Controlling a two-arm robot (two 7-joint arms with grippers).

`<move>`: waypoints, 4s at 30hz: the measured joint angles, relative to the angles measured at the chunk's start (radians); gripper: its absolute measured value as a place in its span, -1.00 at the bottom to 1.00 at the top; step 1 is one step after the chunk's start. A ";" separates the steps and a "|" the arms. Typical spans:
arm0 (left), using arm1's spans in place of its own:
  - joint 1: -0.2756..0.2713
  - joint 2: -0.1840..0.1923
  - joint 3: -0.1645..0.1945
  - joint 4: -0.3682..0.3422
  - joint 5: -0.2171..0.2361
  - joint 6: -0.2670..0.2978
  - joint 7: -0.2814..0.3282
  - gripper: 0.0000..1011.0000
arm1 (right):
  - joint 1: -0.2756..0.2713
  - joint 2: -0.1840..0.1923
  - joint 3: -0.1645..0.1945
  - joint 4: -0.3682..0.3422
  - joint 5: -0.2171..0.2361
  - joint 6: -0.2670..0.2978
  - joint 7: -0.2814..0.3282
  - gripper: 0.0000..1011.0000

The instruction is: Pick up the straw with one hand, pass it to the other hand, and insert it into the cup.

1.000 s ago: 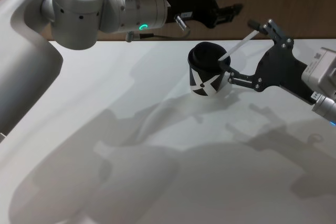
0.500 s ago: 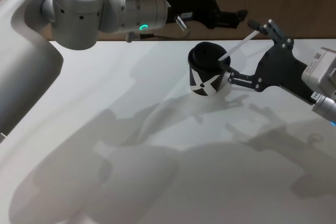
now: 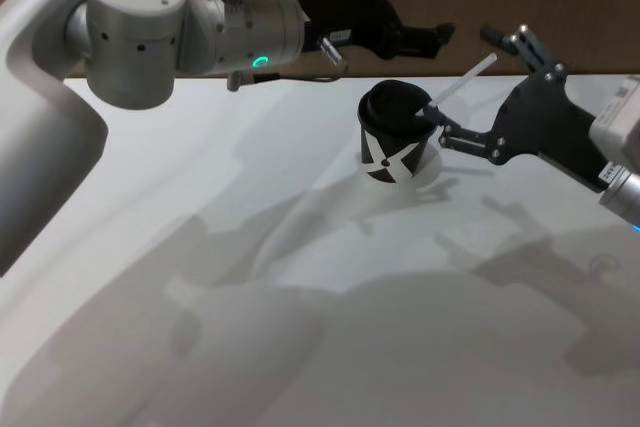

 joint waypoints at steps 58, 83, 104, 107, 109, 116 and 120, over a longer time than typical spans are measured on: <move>0.239 0.050 -0.124 -0.173 0.057 -0.160 0.159 0.98 | 0.094 -0.072 0.005 -0.078 0.391 0.379 -0.002 0.98; 0.288 0.070 -0.167 -0.228 0.053 -0.151 0.149 0.98 | 0.127 -0.081 -0.040 -0.059 0.427 0.457 -0.034 0.98; 0.293 0.072 -0.175 -0.239 0.050 -0.147 0.143 0.98 | 0.135 -0.079 -0.057 -0.053 0.428 0.460 -0.039 0.98; 0.294 0.072 -0.175 -0.240 0.050 -0.146 0.142 0.98 | 0.136 -0.079 -0.058 -0.053 0.428 0.460 -0.039 0.98; 0.294 0.072 -0.176 -0.240 0.050 -0.146 0.142 0.98 | 0.136 -0.079 -0.058 -0.053 0.428 0.460 -0.040 0.98; 0.294 0.072 -0.176 -0.241 0.050 -0.146 0.141 0.98 | 0.137 -0.079 -0.059 -0.052 0.428 0.460 -0.040 0.98; 0.295 0.072 -0.177 -0.241 0.050 -0.146 0.141 0.98 | 0.137 -0.079 -0.060 -0.052 0.428 0.460 -0.040 0.98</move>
